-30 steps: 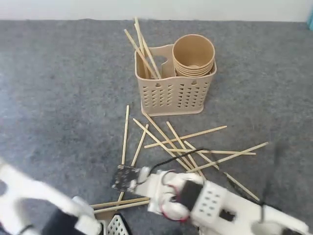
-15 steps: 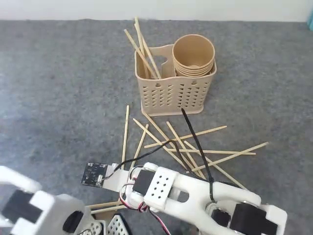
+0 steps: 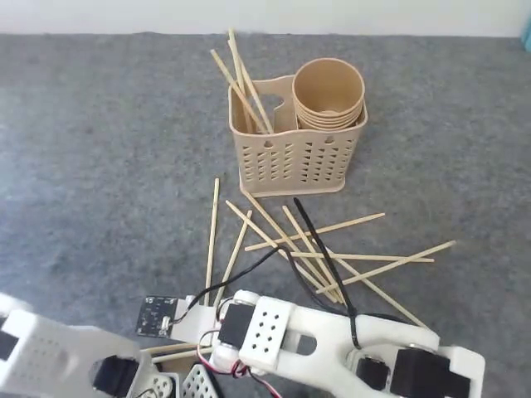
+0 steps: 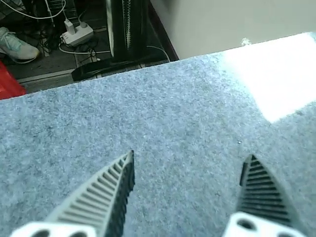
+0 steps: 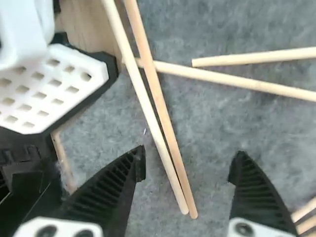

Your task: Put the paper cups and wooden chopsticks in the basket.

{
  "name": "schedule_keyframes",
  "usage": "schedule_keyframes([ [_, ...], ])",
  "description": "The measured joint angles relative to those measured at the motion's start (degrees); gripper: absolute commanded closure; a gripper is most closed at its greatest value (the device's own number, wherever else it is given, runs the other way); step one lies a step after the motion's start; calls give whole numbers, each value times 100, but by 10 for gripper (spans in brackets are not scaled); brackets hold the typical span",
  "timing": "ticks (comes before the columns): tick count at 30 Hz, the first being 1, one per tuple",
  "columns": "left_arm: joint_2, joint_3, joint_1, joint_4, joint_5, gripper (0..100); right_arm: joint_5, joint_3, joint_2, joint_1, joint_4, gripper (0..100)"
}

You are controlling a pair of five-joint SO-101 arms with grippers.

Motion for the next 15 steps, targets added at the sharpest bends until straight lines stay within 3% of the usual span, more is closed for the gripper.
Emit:
schedule_keyframes([
  [6, 97, -123, -18, 0, 0, 673, -18, 123, 431, 158, -281, 842],
  [15, 97, -123, -70, 0, 0, 673, -18, -123, 1169, 352, -492, 861],
])
